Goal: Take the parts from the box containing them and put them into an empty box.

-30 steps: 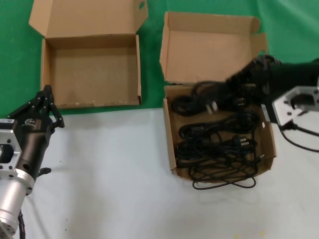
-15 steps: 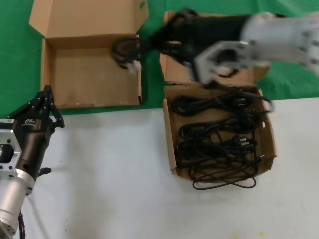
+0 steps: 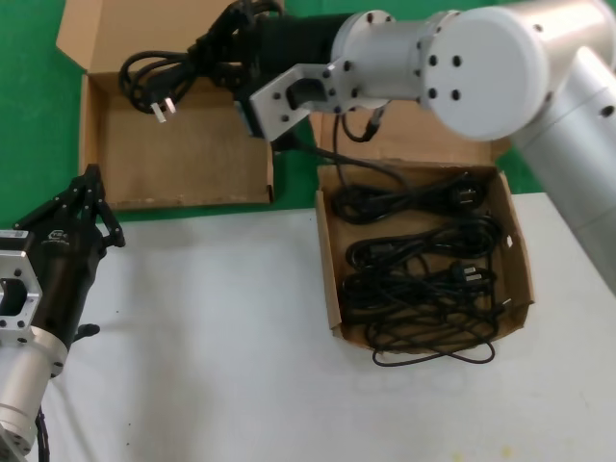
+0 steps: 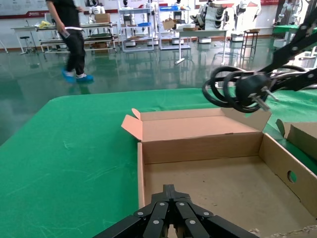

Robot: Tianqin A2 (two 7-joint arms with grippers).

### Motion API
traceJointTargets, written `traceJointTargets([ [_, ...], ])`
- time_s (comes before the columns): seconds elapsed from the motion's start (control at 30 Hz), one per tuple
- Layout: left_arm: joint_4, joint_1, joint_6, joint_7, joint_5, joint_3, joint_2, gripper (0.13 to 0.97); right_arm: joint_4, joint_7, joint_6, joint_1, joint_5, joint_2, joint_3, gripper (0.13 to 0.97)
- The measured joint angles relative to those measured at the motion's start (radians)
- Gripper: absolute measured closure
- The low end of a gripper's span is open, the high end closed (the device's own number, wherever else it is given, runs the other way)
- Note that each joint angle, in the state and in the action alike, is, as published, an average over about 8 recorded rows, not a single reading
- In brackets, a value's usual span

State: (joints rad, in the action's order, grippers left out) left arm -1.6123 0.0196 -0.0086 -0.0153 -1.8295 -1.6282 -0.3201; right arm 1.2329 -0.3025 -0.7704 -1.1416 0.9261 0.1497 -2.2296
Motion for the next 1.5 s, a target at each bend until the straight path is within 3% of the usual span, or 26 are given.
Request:
traceJointTargets([
  [0.27,0.0,0.0,0.0,0.0,0.0,0.0,0.0,0.952,-0.058,-0.033,0.062,0.003,-0.002,-0.042,-0.01,0.846],
  [0.5,0.0,0.0,0.0,0.0,0.0,0.0,0.0,0.952,-0.026,-0.017,0.093,0.028,-0.021,-0.023,0.02,0.78],
  [0.77,0.0,0.0,0.0,0.0,0.0,0.0,0.0,0.952,0.14,0.108,0.106,0.138,-0.096,0.044,0.144,0.657],
  [1.17,0.0,0.0,0.0,0.0,0.0,0.0,0.0,0.952,0.488,0.227,0.14,0.449,-0.145,0.142,0.359,0.395],
  [1.3,0.0,0.0,0.0,0.0,0.0,0.0,0.0,0.952,0.54,0.226,0.177,0.544,-0.12,0.167,0.407,0.302],
  [1.5,0.0,0.0,0.0,0.0,0.0,0.0,0.0,0.952,0.55,0.205,0.227,0.611,-0.07,0.189,0.433,0.229],
])
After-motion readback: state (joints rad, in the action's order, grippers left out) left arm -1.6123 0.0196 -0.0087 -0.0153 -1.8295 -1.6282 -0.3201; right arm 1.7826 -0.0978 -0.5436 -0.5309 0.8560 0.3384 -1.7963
